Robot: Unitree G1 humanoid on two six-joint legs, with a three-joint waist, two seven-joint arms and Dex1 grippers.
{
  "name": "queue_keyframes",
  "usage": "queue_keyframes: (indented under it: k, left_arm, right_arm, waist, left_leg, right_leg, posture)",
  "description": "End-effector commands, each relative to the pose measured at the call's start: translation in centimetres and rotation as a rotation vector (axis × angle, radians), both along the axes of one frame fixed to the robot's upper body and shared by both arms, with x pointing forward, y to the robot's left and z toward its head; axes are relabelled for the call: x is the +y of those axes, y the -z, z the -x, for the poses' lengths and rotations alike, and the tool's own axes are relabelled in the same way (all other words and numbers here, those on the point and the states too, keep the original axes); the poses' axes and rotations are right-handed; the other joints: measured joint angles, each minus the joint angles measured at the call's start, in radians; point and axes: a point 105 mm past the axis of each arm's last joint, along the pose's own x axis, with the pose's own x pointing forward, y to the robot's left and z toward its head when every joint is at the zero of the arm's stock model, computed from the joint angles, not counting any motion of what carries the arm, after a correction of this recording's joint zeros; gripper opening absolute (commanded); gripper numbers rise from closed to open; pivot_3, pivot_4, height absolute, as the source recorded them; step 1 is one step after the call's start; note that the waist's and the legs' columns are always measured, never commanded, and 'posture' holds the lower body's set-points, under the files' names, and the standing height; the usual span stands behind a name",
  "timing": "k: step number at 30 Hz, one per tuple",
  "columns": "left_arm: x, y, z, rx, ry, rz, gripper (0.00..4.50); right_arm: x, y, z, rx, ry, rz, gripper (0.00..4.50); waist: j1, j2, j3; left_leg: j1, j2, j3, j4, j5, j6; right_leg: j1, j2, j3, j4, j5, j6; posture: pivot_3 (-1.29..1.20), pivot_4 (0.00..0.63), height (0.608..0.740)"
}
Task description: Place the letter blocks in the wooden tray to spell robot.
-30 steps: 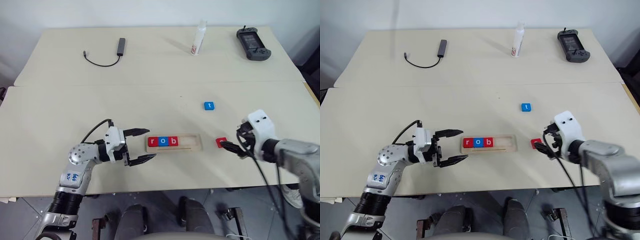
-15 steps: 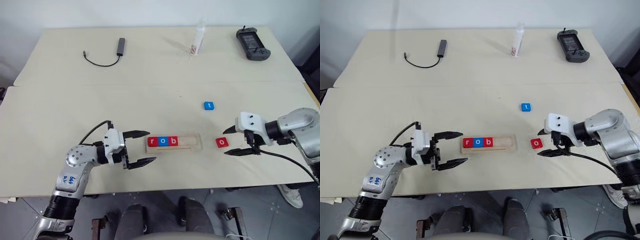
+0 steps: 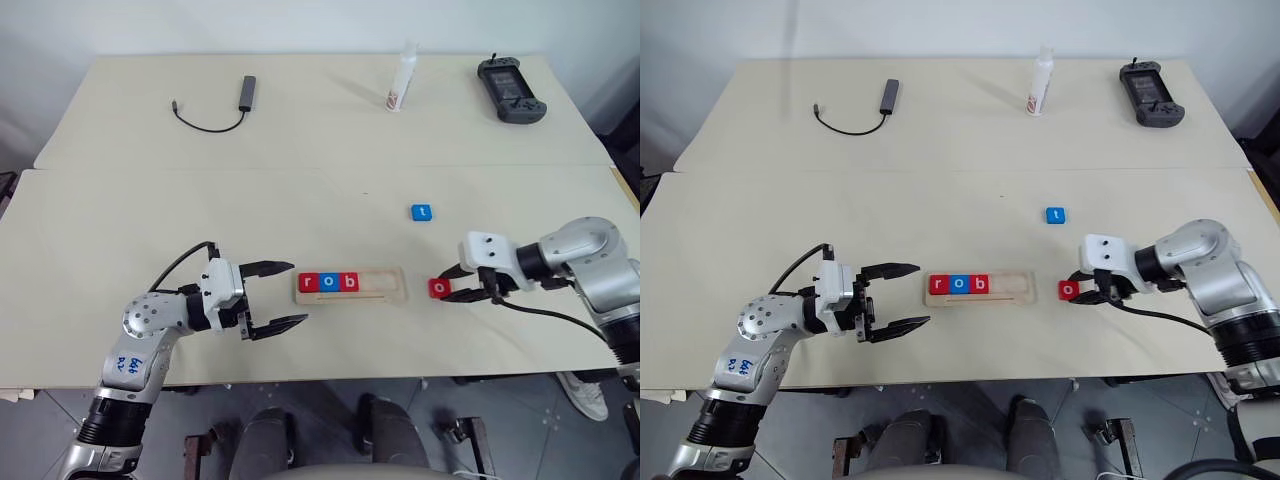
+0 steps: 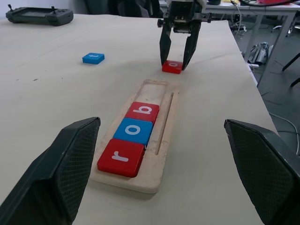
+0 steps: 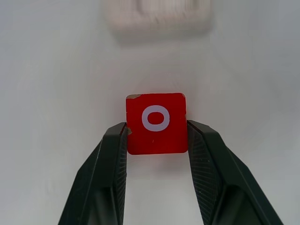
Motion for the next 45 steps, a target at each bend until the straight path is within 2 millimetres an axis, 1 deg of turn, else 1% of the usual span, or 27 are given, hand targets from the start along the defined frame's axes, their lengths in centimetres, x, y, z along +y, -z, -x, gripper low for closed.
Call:
queue_keyframes:
  k: [1, 3, 7, 12, 17, 19, 22, 25, 26, 30, 33, 34, 37, 38, 41, 43, 44, 45]
  left_arm:
    - [0.0, -0.8, 0.2, -0.038, -0.002, 0.013, 4.5]
    - [-0.1, -0.8, 0.1, -0.039, -0.005, 0.014, 4.5]
    - [-0.1, -0.8, 0.2, -0.04, -0.013, 0.019, 4.5]
    - [-0.1, -0.7, 0.6, -0.036, -0.021, 0.02, 4.5]
    - [0.2, -0.5, 0.8, -0.03, -0.042, 0.022, 4.5]
    - [0.2, -0.5, 0.8, -0.028, -0.046, 0.024, 4.5]
    - [0.1, -0.5, 0.8, -0.028, -0.047, 0.025, 4.5]
    - [0.1, -0.5, 0.6, -0.029, -0.047, 0.027, 4.5]
    - [0.1, -0.5, 0.6, -0.03, -0.047, 0.027, 4.5]
    - [0.1, -0.5, 0.4, -0.032, -0.047, 0.026, 4.5]
    - [0.1, -0.5, 0.3, -0.034, -0.047, 0.026, 4.5]
    - [0.1, -0.5, 0.2, -0.034, -0.047, 0.026, 4.5]
    - [0.1, -0.5, 0.1, -0.037, -0.046, 0.026, 4.5]
    - [0.1, -0.5, 0.0, -0.038, -0.046, 0.025, 4.5]
    - [0.2, -0.6, -0.1, -0.042, -0.046, 0.023, 4.5]
    - [0.2, -0.6, -0.1, -0.042, -0.048, 0.022, 4.5]
    - [0.3, -0.6, 0.0, -0.042, -0.048, 0.021, 4.5]
    - [0.3, -0.6, 0.0, -0.042, -0.049, 0.02, 4.5]
  right_arm:
    - [2.7, -3.1, 0.2, -0.041, -0.051, -0.068, 1.44]
    - [4.0, -3.3, 0.0, -0.035, -0.05, -0.072, 1.44]
    - [5.9, -2.8, -1.0, -0.046, -0.019, -0.068, 1.44]
    - [7.3, -2.1, -1.4, -0.048, -0.018, -0.062, 1.44]
    - [7.9, -1.9, -1.6, -0.044, -0.003, -0.065, 1.44]
    - [8.1, -1.8, -1.2, -0.022, -0.012, -0.071, 2.18]
    - [8.4, -2.0, -0.8, 0.001, -0.023, -0.091, 3.1]
    - [8.4, -2.8, -0.1, 0.021, -0.037, -0.13, 4.18]
    - [8.3, -3.2, 0.1, 0.025, -0.039, -0.143, 4.46]
    - [7.1, -3.7, -0.3, -0.005, 0.014, -0.161, 4.46]
    - [6.1, -3.4, -0.8, -0.025, 0.076, -0.156, 3.82]
    - [5.9, -3.2, -1.0, -0.033, 0.091, -0.153, 3.52]
    - [5.4, -2.6, -1.6, -0.048, 0.122, -0.141, 2.4]
    - [5.3, -2.4, -1.8, -0.056, 0.128, -0.134, 2.11]
    - [5.4, -1.9, -2.3, -0.084, 0.137, -0.118, 0.99]
    - [5.7, -1.7, -2.2, -0.079, 0.125, -0.12, 0.24]
    - [6.0, -1.7, -2.0, -0.07, 0.118, -0.128, 0.04]
    - [6.2, -1.7, -1.9, -0.065, 0.113, -0.133, 0.04]
  waist:
    - [0.0, 0.0, 0.0]
    - [0.001, 0.0, 0.0]
    - [0.002, 0.0, 0.0]
    - [0.003, 0.0, 0.0]
    - [0.0, 0.0, 0.0]
    - [0.001, 0.0, 0.0]
    - [0.002, 0.0, 0.0]
    - [0.0, 0.0, 0.0]
    - [0.0, 0.0, 0.0]
    - [0.003, 0.0, 0.0]
    - [0.002, 0.0, 0.0]
    - [0.001, 0.0, 0.0]
    - [0.0, 0.0, 0.0]
    - [0.0, 0.0, 0.0]
    - [0.0, 0.0, 0.0]
    - [0.0, 0.0, 0.0]
    - [0.0, 0.0, 0.0]
    - [0.0, 0.0, 0.0]
  left_leg:
    - [0.0, 0.0, 0.0, 0.0, 0.0, 0.0]
    - [0.0, 0.0, 0.0, 0.0, 0.0, 0.0]
    - [0.0, 0.0, -0.001, 0.001, 0.0, 0.0]
    - [-0.002, 0.0, -0.001, 0.001, 0.0, 0.0]
    - [-0.001, 0.0, -0.001, 0.001, 0.0, 0.0]
    - [-0.001, 0.0, -0.001, 0.001, 0.0, 0.0]
    - [-0.001, 0.0, -0.001, 0.001, 0.0, 0.0]
    - [-0.001, 0.0, -0.001, 0.001, 0.0, 0.0]
    - [-0.001, 0.0, -0.001, 0.001, 0.0, 0.0]
    - [-0.001, 0.0, -0.002, 0.001, 0.0, 0.0]
    - [-0.001, 0.0, -0.001, 0.001, 0.0, 0.0]
    - [-0.001, 0.0, -0.001, 0.001, 0.0, 0.0]
    - [-0.001, 0.0, -0.001, 0.001, 0.0, 0.0]
    - [-0.001, 0.0, -0.001, 0.001, 0.0, 0.0]
    - [-0.001, 0.0, -0.001, 0.001, 0.0, 0.0]
    - [-0.001, 0.0, -0.001, 0.001, 0.0, 0.0]
    - [-0.001, 0.0, -0.001, 0.001, 0.0, 0.0]
    - [-0.001, 0.0, -0.001, 0.001, 0.0, 0.0]
  right_leg:
    - [0.0, 0.0, 0.0, 0.0, 0.0, 0.0]
    - [0.0, 0.0, 0.0, 0.0, 0.0, 0.0]
    - [0.0, 0.0, 0.0, 0.0, 0.0, 0.0]
    - [0.0, 0.0, -0.001, 0.0, 0.0, 0.0]
    - [0.0, 0.0, -0.001, 0.0, 0.0, 0.0]
    - [0.0, 0.0, -0.001, 0.0, 0.0, 0.0]
    - [0.0, 0.0, -0.001, 0.0, 0.0, 0.0]
    - [0.0, 0.0, -0.001, 0.0, 0.0, 0.0]
    - [0.0, 0.0, -0.001, 0.0, 0.0, 0.0]
    - [0.0, 0.0, -0.001, 0.0, 0.0, 0.0]
    - [0.0, 0.0, -0.001, 0.0, 0.0, 0.0]
    - [0.0, 0.0, -0.001, 0.0, 0.0, 0.0]
    - [0.0, 0.0, -0.001, 0.0, 0.0, 0.0]
    - [0.0, 0.0, -0.001, 0.0, 0.0, 0.0]
    - [0.0, 0.0, -0.001, 0.0, 0.0, 0.0]
    - [0.0, 0.0, -0.001, 0.0, 0.0, 0.0]
    - [0.0, 0.0, -0.001, 0.0, 0.0, 0.0]
    - [0.0, 0.0, -0.001, 0.0, 0.0, 0.0]
  posture:
    - [0.0, 0.15, 0.74]
    - [0.0, 0.15, 0.74]
    - [0.0, 0.15, 0.74]
    - [0.0, 0.15, 0.74]
    - [0.0, 0.15, 0.74]
    - [0.0, 0.15, 0.74]
    - [0.0, 0.15, 0.74]
    - [0.0, 0.15, 0.74]
    - [0.0, 0.15, 0.74]
    - [0.0, 0.15, 0.74]
    - [0.0, 0.15, 0.74]
    - [0.0, 0.15, 0.74]
    - [0.0, 0.15, 0.74]
    - [0.0, 0.15, 0.74]
    - [0.0, 0.15, 0.74]
    - [0.0, 0.15, 0.74]
    - [0.0, 0.15, 0.74]
    - [0.0, 0.15, 0.74]
